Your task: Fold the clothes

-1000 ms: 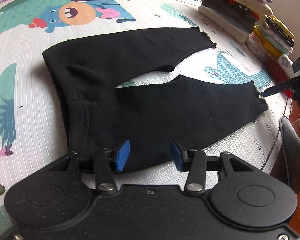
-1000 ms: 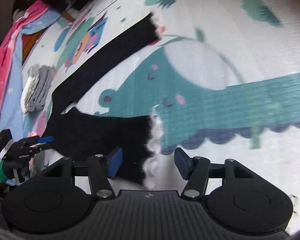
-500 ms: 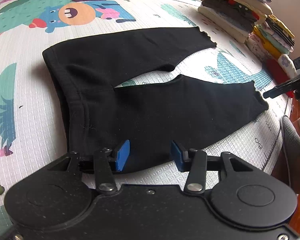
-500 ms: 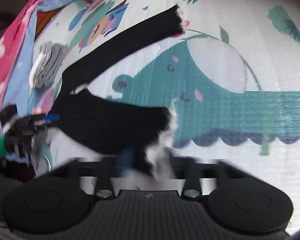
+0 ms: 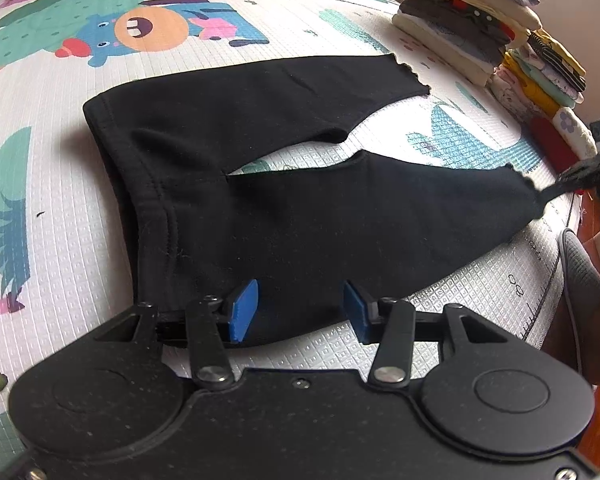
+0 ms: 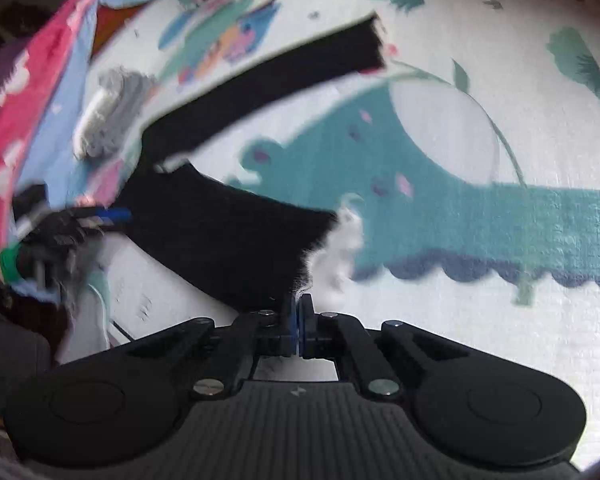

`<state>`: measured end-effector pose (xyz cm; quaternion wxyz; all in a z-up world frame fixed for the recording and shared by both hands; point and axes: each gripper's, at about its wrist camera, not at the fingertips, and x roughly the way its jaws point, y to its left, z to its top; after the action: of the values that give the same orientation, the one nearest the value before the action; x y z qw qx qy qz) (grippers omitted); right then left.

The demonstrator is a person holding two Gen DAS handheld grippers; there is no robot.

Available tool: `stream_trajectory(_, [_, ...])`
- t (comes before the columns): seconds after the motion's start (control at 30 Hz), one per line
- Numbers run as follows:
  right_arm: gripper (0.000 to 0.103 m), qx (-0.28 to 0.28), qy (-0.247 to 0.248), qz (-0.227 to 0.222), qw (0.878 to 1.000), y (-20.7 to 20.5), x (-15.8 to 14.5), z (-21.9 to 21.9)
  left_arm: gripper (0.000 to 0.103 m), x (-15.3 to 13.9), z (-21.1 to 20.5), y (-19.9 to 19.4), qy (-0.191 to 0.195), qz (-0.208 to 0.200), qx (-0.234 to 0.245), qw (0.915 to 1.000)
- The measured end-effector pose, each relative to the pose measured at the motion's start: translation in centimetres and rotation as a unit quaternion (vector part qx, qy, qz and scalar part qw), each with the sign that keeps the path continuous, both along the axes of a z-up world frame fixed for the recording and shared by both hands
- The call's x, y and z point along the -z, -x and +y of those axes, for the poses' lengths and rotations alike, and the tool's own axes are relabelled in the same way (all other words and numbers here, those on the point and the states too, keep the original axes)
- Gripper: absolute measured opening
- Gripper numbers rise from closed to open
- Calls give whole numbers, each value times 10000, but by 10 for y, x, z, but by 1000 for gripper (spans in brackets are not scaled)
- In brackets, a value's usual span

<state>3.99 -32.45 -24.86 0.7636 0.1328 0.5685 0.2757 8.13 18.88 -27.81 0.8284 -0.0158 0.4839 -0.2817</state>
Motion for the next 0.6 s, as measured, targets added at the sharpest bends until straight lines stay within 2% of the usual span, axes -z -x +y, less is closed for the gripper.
stream_trajectory(0.03, [8, -32, 166, 61, 9998, 1, 4, -1, 48, 0, 0, 0, -7, 4, 6, 10000])
stream_trajectory(0.1, [10, 19, 301, 164, 9994, 0, 5, -5, 48, -1, 0, 0, -18, 9, 18, 10000])
stream_trajectory(0.13, [21, 58, 239, 100, 9996, -1, 0, -8, 48, -1, 0, 0, -24, 12, 24, 10000])
stream_trajectory(0.23, [23, -83, 315, -442, 9985, -4, -22, -6, 48, -5, -2, 0, -126, -32, 43, 9999])
stream_trajectory(0.33, [23, -613, 281, -1004, 9927, -12, -32, 29, 48, -14, -10, 2, -197, -294, 174, 9992])
stream_trajectory(0.47, [23, -1634, 288, -1692, 9715, -20, -26, 102, 48, -22, -33, 1, -84, -566, 412, 9975])
stream_trajectory(0.5, [27, -1873, 333, -1845, 9642, -21, -23, 120, 48, -21, -41, 0, -34, -610, 473, 9970])
stream_trajectory(0.6, [29, -2221, 368, -2078, 9519, -24, -15, 154, 48, -14, -71, -4, 128, -682, 689, 9952])
